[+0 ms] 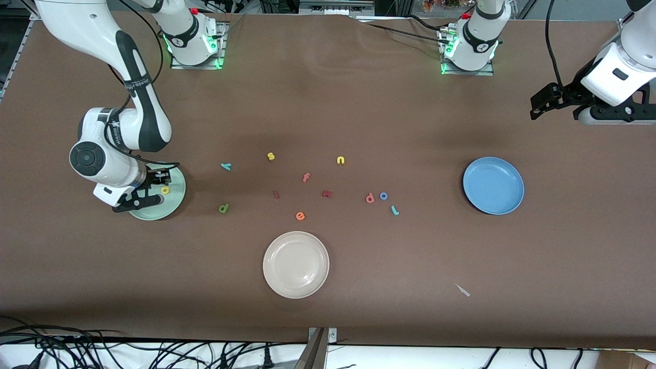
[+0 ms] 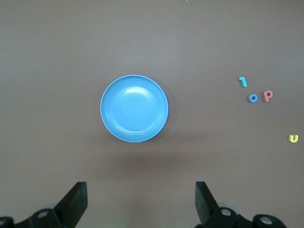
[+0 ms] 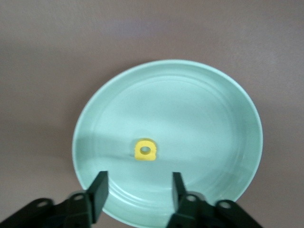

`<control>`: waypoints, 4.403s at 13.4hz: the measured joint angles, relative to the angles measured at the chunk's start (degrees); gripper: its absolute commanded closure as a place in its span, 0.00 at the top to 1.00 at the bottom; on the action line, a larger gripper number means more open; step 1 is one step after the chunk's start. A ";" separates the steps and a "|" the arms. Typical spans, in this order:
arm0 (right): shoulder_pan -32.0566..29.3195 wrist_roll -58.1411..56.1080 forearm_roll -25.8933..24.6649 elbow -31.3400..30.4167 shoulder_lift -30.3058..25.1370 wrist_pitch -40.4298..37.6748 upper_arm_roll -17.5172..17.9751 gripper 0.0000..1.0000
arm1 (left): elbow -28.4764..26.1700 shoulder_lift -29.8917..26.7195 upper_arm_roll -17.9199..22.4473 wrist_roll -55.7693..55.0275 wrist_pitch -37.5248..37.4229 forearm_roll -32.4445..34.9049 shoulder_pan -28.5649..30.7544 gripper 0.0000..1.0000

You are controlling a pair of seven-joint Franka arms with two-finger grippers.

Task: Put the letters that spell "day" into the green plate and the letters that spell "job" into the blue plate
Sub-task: 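Carry the yellow a onto the green plate and open the right gripper, then reach the right gripper to the green p while the left gripper reaches the 1, then grasp the green p with the right gripper while the left gripper descends, then release the p onto the green plate while the left gripper grasps the 1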

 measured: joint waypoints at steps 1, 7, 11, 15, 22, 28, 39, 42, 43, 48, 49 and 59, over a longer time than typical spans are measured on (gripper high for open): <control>0.12 2.56 0.30 0.34 -0.68 -0.47 0.66 1.00 | 0.02 0.04 0.00 0.00 0.00 0.00 0.00 1.00; 1.71 23.98 4.99 3.92 -0.61 -0.93 7.32 1.00 | 1.94 3.03 -1.52 0.03 0.89 -1.89 -0.17 1.00; 1.87 39.43 5.11 9.15 4.32 0.60 11.49 1.00 | 1.77 9.71 -6.79 -1.94 10.18 -2.22 -1.65 1.00; 1.87 42.94 5.12 13.91 9.65 1.66 11.91 1.00 | -3.02 14.90 -6.94 -14.41 24.04 -2.23 -9.22 1.00; 1.89 43.23 5.12 15.96 13.32 2.54 11.98 0.99 | -5.84 26.38 -6.87 -19.70 35.17 -2.23 -16.81 1.00; 1.91 43.67 5.14 16.32 14.69 4.72 12.18 0.84 | -5.76 29.90 -5.70 -19.53 35.62 -2.22 -17.58 0.99; 2.57 43.90 5.23 16.63 16.03 5.98 12.44 0.42 | 5.43 47.87 4.30 -26.22 48.65 -5.63 -28.04 0.85; 2.58 43.91 5.26 16.75 16.07 5.97 12.45 0.23 | 5.89 48.17 5.12 -26.22 48.67 -5.63 -28.06 0.73; 2.58 43.91 5.27 16.84 16.06 5.97 12.46 0.15 | 5.94 48.17 5.36 -26.19 48.67 -5.63 -28.06 0.73; 2.55 43.16 5.15 19.33 16.02 0.77 12.25 0.02 | 5.93 48.86 5.52 -26.23 48.66 -5.63 -29.41 0.59; 2.49 42.06 5.11 21.04 15.75 -3.03 11.86 0.02 | 5.93 49.14 5.52 -26.19 48.66 -5.63 -29.72 0.51; 1.75 8.67 4.90 6.92 3.43 -3.10 -0.61 0.19 | 6.24 49.54 5.90 -25.89 48.68 -5.22 -30.02 0.03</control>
